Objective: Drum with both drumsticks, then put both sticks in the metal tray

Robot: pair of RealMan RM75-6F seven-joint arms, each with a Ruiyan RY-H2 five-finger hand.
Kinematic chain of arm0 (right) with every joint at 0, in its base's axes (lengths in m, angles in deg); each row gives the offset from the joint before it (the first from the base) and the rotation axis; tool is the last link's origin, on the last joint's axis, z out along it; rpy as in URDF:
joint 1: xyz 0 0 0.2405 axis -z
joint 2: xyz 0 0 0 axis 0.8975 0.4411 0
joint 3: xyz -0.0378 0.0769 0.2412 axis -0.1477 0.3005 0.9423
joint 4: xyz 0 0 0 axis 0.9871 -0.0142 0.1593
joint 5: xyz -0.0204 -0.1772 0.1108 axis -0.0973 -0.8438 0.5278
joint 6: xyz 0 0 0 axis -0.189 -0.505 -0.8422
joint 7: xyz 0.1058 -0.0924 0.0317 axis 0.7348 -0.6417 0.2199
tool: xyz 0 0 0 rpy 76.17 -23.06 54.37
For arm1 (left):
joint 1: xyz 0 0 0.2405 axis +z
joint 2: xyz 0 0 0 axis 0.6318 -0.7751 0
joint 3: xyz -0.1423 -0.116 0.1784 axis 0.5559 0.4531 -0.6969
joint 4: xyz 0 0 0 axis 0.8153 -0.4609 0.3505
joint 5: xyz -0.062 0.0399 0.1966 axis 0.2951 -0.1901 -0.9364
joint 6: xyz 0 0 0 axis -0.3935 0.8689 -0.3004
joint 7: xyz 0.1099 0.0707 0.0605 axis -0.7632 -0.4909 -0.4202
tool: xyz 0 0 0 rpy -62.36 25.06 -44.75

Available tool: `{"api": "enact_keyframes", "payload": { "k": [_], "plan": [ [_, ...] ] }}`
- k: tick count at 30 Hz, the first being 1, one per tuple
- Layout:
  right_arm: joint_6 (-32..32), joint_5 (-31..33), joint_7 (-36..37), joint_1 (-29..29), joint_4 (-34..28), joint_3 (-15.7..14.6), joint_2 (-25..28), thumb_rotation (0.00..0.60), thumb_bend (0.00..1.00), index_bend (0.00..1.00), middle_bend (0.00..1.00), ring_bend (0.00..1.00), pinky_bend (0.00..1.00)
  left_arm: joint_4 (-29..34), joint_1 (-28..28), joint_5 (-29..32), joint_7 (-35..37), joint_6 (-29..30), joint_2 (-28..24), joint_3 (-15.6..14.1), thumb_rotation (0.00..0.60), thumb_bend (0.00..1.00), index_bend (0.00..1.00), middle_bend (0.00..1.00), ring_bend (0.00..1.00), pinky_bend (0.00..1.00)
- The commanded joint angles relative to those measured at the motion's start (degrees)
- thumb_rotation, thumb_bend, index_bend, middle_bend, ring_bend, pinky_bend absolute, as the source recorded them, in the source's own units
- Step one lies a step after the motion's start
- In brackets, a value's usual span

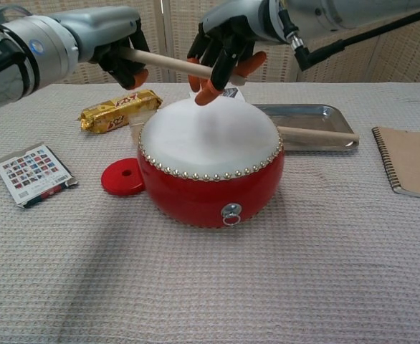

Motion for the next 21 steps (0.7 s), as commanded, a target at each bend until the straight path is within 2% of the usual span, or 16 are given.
{"api": "enact_keyframes", "payload": {
  "k": [1,7,14,19,21],
  "plan": [
    [-0.3,0.3,0.2,-0.2,0.2,0.3,-0.4,0.6,0.24,0.55,0.54,0.82,1.0,-0.2,-0.2,-0.4,-0.3,0.9,0.6,0.0,0.6,0.72,0.92,1.0,1.0,1.0],
    [0.6,0.9,1.6,-0.2,0.7,1.4,-0.9,0.6,0.27,0.55,0.55,0.83,1.0,-0.5,-0.7,-0.5,-1.5,1.7,1.3,-0.4,0.6,0.72,0.92,1.0,1.0,1.0],
    [0.7,0.3,2.4,0.0,1.1,1.6,-1.4,0.6,0.37,0.6,0.6,0.84,1.0,-1.7,-1.1,-0.6,-2.3,2.3,2.7,-0.7,0.6,0.71,0.92,1.0,1.0,1.0],
    [0.7,-0.5,3.8,0.7,1.4,2.1,-1.8,0.6,0.5,0.7,0.68,0.87,1.0,-2.2,-1.2,-0.7,-2.5,2.2,3.3,-1.0,0.6,0.71,0.92,1.0,1.0,1.0],
    [0.8,-1.2,4.5,1.1,1.8,2.3,-2.1,0.6,0.52,0.74,0.72,0.88,1.0,-2.4,-1.2,-0.8,-2.6,2.1,3.5,-1.1,0.6,0.71,0.91,1.0,1.0,1.0]
  ]
}}
